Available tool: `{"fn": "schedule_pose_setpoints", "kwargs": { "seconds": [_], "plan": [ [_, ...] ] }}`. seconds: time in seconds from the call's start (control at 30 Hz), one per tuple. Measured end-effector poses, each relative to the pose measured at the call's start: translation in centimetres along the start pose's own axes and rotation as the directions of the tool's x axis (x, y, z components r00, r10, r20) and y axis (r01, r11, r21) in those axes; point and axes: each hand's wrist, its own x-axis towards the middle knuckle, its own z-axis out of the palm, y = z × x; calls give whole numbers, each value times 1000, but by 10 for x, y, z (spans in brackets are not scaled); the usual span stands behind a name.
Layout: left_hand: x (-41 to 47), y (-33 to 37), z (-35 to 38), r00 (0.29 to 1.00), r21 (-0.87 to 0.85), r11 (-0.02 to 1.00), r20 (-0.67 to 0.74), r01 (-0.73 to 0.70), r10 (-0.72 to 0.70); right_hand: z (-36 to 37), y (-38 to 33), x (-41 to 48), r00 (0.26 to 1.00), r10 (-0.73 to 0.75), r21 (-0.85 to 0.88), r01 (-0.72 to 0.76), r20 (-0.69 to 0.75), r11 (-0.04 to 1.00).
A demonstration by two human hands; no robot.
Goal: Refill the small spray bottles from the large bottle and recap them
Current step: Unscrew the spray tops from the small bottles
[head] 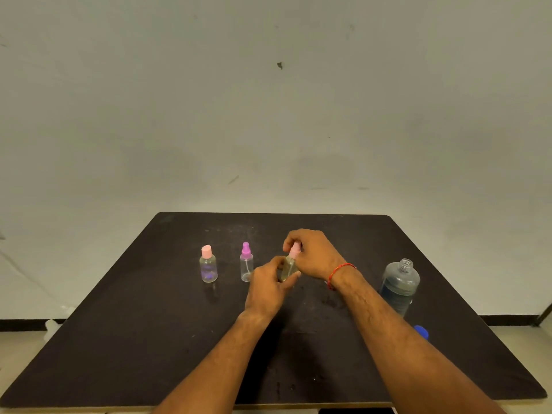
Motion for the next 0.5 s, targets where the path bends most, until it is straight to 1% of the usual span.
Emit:
{"fn": "schedule_pose_setpoints", "kwargs": {
  "seconds": [0.07,0.1,0.17,0.23,0.3,0.43,0.5],
  "plan": [
    [0,0,0,1000,-8,1000,-5,1,-1,0,-1,-1,1000,-8,44,8,10,999],
    [0,-1,1,1000,-22,1000,-7,1,-1,0,-1,-2,1000,12,47,-12,14,999],
    [1,-2,1,1000,-43,999,-7,2,-3,1,0,-2,996,88,27,-88,0,996],
    [2,-3,1,1000,-14,1000,-7,-5,5,1,0,-2,991,130,-33,-131,-43,991],
    [3,-4,0,1000,-2,1000,-6,-3,3,0,-3,-2,991,121,-94,-127,-64,987],
    [5,-7,1,1000,-15,1000,2,26,-26,-11,-8,-2,995,82,-100,-86,-50,991],
    [7,-8,2,999,-7,999,-13,48,-49,-18,-10,-2,995,65,-109,-73,-70,991]
  ]
}}
